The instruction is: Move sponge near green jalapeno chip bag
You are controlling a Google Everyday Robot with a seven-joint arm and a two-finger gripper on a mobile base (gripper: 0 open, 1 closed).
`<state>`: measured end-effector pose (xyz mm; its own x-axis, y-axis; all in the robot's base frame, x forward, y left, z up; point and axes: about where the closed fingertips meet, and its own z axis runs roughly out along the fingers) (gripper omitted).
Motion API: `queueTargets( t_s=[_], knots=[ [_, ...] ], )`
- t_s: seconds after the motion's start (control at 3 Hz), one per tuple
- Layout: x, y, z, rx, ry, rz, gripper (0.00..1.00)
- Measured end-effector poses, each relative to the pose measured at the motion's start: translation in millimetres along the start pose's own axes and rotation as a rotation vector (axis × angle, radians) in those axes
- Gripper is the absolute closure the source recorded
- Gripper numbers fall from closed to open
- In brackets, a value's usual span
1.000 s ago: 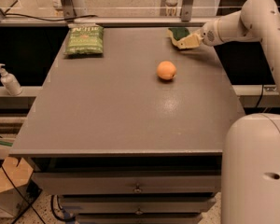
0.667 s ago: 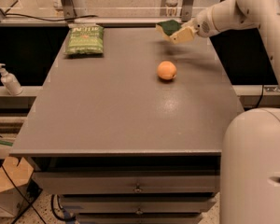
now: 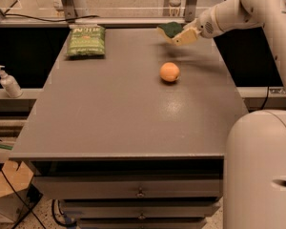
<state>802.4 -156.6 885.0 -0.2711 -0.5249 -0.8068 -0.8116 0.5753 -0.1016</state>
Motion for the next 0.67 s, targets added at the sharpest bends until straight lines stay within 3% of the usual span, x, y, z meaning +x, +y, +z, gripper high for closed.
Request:
queueTargets(
  t_s=[0.33, 0.67],
  knots=[
    [-15.2, 18.6, 19.3, -0.04, -0.006, -0.034, 1.0],
    [-31.0, 55.2, 45.1, -0.109, -0.011, -0.083, 1.0]
  ],
)
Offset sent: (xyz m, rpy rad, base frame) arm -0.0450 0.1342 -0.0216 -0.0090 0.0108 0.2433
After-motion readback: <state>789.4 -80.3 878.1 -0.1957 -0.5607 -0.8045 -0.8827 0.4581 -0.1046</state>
